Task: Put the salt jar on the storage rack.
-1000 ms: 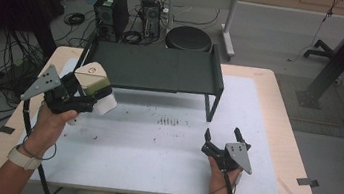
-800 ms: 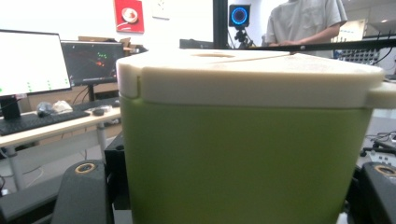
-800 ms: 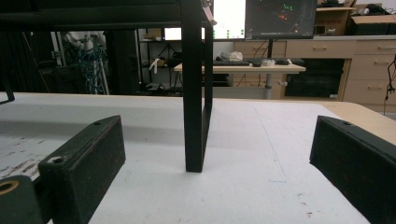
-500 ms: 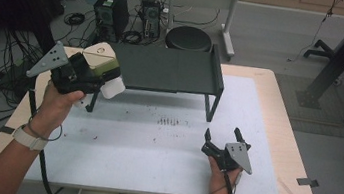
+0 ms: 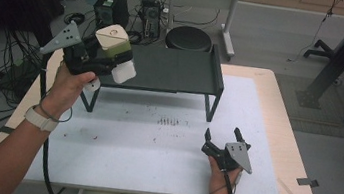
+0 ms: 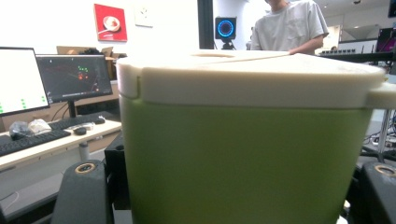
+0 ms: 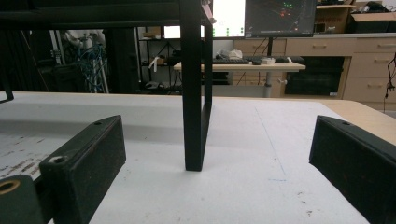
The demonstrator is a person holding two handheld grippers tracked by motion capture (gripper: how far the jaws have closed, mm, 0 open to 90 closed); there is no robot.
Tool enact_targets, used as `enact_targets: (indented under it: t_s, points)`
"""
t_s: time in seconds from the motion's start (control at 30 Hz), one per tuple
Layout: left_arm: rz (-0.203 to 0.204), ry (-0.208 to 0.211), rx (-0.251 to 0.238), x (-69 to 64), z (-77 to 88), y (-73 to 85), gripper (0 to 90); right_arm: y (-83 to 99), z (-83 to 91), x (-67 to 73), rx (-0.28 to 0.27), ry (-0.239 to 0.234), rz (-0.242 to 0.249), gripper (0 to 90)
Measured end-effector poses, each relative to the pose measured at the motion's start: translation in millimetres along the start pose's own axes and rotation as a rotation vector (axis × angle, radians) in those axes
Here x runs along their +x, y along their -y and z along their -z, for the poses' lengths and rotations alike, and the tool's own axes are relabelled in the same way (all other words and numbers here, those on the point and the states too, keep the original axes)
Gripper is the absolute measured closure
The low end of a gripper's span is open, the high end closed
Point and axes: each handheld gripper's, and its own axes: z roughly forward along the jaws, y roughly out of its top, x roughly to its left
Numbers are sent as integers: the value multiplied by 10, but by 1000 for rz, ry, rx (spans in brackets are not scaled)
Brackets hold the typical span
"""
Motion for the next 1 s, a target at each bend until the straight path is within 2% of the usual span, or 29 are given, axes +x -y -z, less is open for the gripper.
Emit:
enact_targets:
  t_s: [0.3,1.0]
  points:
    - [-3,-8,11,134,-258,-89,293,1,0,1,-1,1,1,39]
    - [11,-20,29,291,-645,-49,293,0,-1,-2,-1,0,-2,39]
